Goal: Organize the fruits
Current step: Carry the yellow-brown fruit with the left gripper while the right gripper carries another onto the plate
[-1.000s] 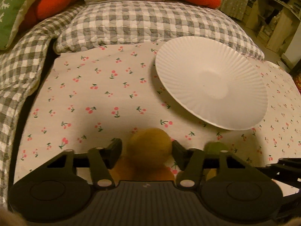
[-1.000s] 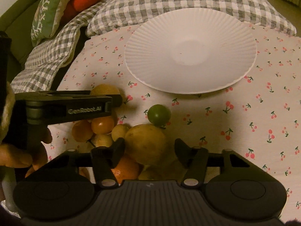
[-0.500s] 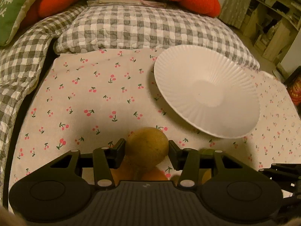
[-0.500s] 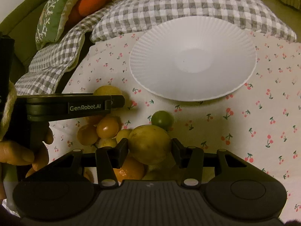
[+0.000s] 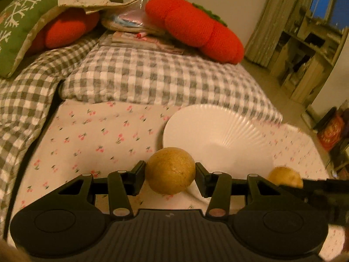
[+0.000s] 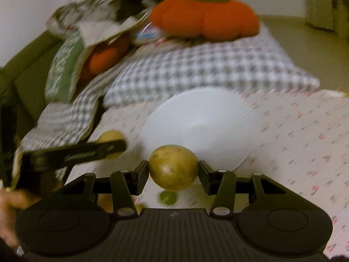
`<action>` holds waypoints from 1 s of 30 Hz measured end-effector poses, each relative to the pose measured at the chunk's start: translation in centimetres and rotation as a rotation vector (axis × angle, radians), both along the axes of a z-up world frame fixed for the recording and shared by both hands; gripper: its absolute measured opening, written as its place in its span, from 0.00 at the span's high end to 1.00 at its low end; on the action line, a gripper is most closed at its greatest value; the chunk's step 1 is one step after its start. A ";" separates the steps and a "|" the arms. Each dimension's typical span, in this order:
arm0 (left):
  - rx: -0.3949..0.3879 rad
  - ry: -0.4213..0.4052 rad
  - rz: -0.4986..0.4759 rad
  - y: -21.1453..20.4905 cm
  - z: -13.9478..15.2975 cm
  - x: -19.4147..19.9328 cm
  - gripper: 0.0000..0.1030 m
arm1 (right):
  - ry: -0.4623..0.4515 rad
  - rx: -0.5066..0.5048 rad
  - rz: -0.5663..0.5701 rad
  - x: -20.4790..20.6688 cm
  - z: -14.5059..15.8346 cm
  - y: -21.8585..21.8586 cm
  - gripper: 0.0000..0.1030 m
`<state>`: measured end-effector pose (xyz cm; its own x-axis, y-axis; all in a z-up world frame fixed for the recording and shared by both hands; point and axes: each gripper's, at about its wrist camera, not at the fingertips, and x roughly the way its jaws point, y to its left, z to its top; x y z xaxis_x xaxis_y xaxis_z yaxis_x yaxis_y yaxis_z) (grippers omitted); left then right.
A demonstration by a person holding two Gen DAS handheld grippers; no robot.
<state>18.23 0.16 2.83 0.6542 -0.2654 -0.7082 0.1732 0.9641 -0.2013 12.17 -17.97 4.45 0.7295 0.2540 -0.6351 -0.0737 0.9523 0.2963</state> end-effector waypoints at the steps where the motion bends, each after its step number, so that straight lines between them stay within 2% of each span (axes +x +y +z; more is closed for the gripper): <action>1: -0.009 -0.001 -0.003 -0.2 -0.1 0.3 0.65 | -0.006 -0.030 -0.020 0.3 -0.4 -0.3 0.56; 4: -0.033 0.000 -0.024 -1.2 -0.7 0.8 0.65 | 0.003 -0.086 -0.037 1.5 -1.8 -0.6 0.56; 9: -0.081 -0.012 -0.069 -3.0 -1.1 1.5 0.65 | -0.023 -0.186 0.005 2.6 -2.9 0.6 0.56; 17: -0.059 0.028 -0.113 -4.7 -3.3 2.3 0.65 | -0.049 -0.352 0.083 2.7 -4.9 2.5 0.56; 26: -0.025 0.043 -0.128 -5.1 -4.3 2.3 0.65 | -0.071 -0.396 0.103 2.6 -5.8 3.1 0.55; 28: -0.027 0.041 -0.136 -5.2 -4.3 2.3 0.63 | -0.072 -0.388 0.107 2.6 -5.9 3.1 0.55; 30: -0.036 0.046 -0.151 -5.3 -4.2 2.2 0.61 | -0.052 -0.337 0.125 2.7 -5.9 2.8 0.54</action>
<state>20.47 -5.13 -1.40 0.5717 -0.3845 -0.7248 0.3056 0.9196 -0.2468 14.91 -15.13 -1.42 0.7394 0.1264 -0.6613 -0.2026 0.9785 -0.0395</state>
